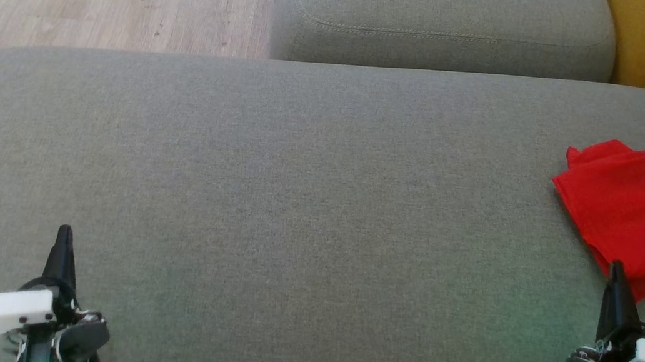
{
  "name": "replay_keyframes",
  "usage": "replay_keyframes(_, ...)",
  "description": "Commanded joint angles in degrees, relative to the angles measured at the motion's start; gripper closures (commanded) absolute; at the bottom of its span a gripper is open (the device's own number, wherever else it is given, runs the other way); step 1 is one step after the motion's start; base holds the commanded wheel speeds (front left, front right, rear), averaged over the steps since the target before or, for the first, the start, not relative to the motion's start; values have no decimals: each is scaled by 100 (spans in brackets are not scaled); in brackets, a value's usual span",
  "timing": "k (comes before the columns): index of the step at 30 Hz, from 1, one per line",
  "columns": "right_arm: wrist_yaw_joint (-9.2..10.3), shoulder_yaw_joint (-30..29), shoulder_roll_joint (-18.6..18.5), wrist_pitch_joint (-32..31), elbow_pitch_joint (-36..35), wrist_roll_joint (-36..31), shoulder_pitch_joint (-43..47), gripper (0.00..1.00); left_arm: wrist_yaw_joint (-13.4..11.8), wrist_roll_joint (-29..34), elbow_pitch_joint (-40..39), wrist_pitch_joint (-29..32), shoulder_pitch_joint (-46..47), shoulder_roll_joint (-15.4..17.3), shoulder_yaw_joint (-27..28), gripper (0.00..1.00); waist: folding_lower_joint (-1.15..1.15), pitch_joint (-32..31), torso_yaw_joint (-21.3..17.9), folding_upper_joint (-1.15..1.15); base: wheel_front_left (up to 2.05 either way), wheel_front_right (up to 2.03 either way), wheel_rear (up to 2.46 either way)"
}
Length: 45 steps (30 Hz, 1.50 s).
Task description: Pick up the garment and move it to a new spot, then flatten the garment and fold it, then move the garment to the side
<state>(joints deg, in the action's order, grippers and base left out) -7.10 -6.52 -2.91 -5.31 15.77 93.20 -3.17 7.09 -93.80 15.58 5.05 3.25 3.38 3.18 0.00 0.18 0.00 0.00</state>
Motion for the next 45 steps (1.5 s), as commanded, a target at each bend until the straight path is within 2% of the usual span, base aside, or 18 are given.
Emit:
replay_keyframes(1, -39, 95, -67, -41, -180, -25, -292, 100, 40, 53, -160, 37, 282, 47, 201, 100, 0, 0, 0, 0, 0, 0, 0)
replay_keyframes(45, -39, 49, -35, -78, -177, -63, -296, 100, 40, 103, -157, 85, 287, 5, 261, 100, 0, 0, 0, 0, 0, 0, 0)
